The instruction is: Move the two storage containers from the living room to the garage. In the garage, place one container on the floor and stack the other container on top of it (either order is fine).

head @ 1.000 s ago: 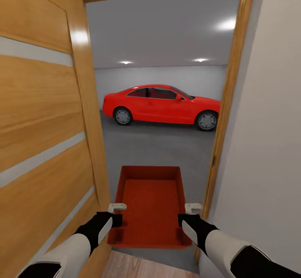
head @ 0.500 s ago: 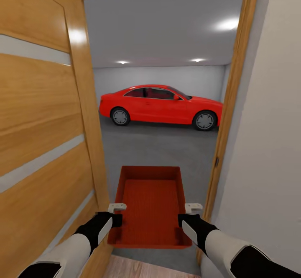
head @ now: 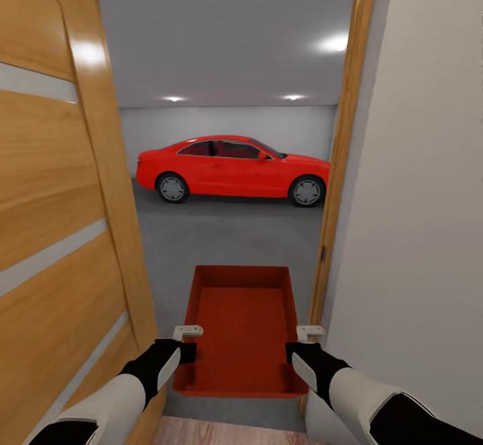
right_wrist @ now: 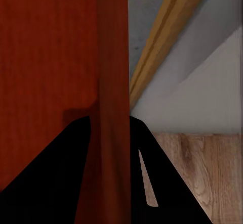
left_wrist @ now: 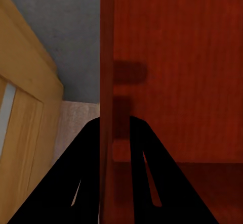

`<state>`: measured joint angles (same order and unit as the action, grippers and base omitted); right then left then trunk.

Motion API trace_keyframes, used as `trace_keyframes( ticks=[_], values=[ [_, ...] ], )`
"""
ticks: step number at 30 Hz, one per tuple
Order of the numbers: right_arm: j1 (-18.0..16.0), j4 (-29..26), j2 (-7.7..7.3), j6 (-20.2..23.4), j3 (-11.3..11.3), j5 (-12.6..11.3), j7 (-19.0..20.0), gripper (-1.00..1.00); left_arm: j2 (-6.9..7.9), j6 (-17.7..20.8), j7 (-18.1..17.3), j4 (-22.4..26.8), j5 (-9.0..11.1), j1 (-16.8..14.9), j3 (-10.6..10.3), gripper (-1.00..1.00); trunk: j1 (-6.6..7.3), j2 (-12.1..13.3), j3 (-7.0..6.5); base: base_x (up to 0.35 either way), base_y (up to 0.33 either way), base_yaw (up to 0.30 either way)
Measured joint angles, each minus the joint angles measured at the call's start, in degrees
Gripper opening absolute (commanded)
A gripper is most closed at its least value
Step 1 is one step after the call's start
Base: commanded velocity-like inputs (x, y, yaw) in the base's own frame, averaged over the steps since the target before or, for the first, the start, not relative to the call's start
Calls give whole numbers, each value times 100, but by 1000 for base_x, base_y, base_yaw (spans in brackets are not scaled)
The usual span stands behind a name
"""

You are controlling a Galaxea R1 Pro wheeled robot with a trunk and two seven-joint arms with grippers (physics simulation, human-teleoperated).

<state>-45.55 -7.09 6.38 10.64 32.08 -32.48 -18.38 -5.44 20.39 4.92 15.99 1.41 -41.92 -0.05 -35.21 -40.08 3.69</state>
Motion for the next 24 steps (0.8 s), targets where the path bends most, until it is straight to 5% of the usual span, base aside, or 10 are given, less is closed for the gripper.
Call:
trace_keyframes(
  ticks=[16,24],
  values=[
    [0,-1,2,2,-7,9,2,-100,3,2,3,0,13,0,-10,-100,2,0,0,114,232,-5],
    [1,-1,1,0,-6,7,-2,-100,2,-1,0,-2,7,-1,-5,-100,0,0,0,17,30,-139]
  ],
)
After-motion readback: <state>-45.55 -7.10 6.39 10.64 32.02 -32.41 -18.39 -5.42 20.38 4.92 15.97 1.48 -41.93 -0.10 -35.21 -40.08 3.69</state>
